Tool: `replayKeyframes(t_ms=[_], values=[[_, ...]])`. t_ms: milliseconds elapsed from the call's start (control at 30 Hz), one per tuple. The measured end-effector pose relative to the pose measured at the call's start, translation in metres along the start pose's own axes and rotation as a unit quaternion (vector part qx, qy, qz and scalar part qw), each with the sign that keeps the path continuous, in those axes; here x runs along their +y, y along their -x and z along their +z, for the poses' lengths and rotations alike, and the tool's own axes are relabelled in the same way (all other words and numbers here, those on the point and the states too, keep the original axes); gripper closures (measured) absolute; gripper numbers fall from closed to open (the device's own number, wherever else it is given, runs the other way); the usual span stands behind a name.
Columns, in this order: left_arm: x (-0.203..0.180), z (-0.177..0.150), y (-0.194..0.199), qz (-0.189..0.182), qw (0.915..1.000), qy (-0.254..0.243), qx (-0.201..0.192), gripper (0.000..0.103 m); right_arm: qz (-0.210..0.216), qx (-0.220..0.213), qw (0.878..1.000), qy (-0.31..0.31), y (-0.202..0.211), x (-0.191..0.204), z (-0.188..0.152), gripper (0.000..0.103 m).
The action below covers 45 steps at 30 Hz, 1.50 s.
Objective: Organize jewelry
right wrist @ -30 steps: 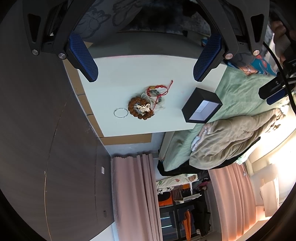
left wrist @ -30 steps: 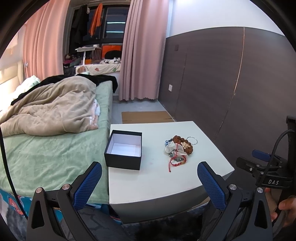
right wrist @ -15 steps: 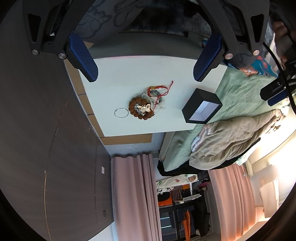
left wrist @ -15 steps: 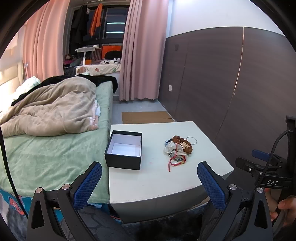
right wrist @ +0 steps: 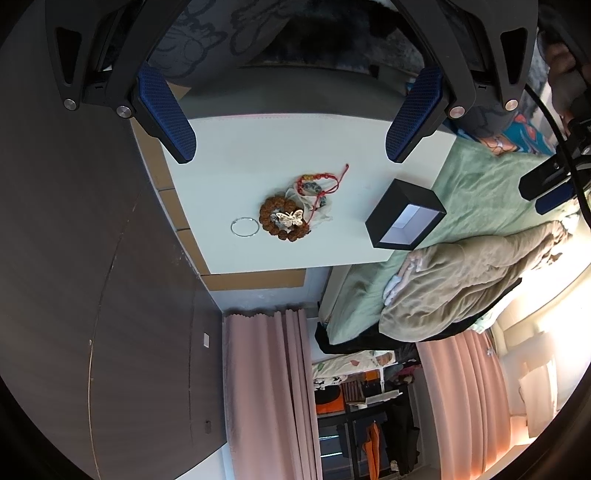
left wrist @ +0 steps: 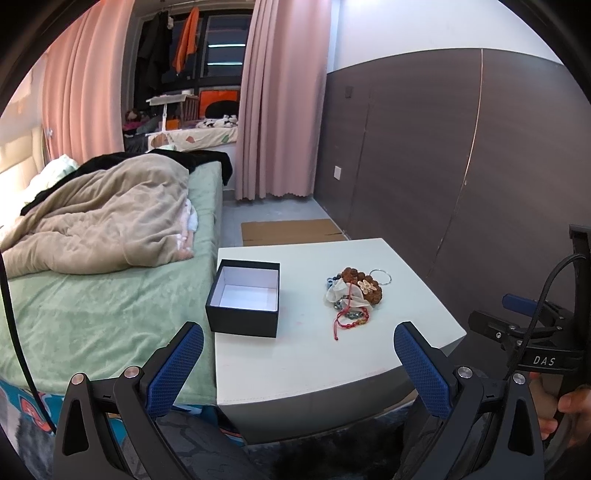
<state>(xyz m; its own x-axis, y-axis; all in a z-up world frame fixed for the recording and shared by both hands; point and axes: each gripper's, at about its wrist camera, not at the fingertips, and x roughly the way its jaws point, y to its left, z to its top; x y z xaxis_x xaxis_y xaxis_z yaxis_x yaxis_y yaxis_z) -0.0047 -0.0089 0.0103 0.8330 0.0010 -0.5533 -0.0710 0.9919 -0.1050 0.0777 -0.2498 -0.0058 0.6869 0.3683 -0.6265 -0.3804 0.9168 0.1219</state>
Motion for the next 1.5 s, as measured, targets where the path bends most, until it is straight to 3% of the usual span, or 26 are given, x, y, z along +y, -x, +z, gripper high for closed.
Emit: replayKeyframes(t_ms=[467, 900, 1167, 1300, 1500], values=[[-0.003, 0.005, -0.001, 0.001, 1.0, -0.007, 0.003, 0.0, 0.006, 0.004, 1.0, -0.013, -0.002, -0.006, 0.003, 0.0], [-0.022, 0.017, -0.046, -0.018, 0.9994, -0.011, 0.026, 0.0, 0.009, 0.011, 0.999, -0.036, -0.019, -0.033, 0.004, 0.001], [-0.044, 0.025, -0.083, -0.041, 0.9975, -0.029, 0.049, 0.002, 0.029, 0.031, 0.996, -0.074, -0.043, -0.06, 0.006, 0.019], [-0.051, 0.028, -0.106, -0.05, 0.9964, -0.028, 0.063, 0.006, 0.038, 0.045, 0.995, -0.086, -0.059, -0.071, 0.007, 0.021], [-0.065, 0.03, -0.135, -0.058, 0.9937, -0.036, 0.089, 0.02, 0.045, 0.055, 0.992, -0.103, -0.075, -0.089, 0.012, 0.021]])
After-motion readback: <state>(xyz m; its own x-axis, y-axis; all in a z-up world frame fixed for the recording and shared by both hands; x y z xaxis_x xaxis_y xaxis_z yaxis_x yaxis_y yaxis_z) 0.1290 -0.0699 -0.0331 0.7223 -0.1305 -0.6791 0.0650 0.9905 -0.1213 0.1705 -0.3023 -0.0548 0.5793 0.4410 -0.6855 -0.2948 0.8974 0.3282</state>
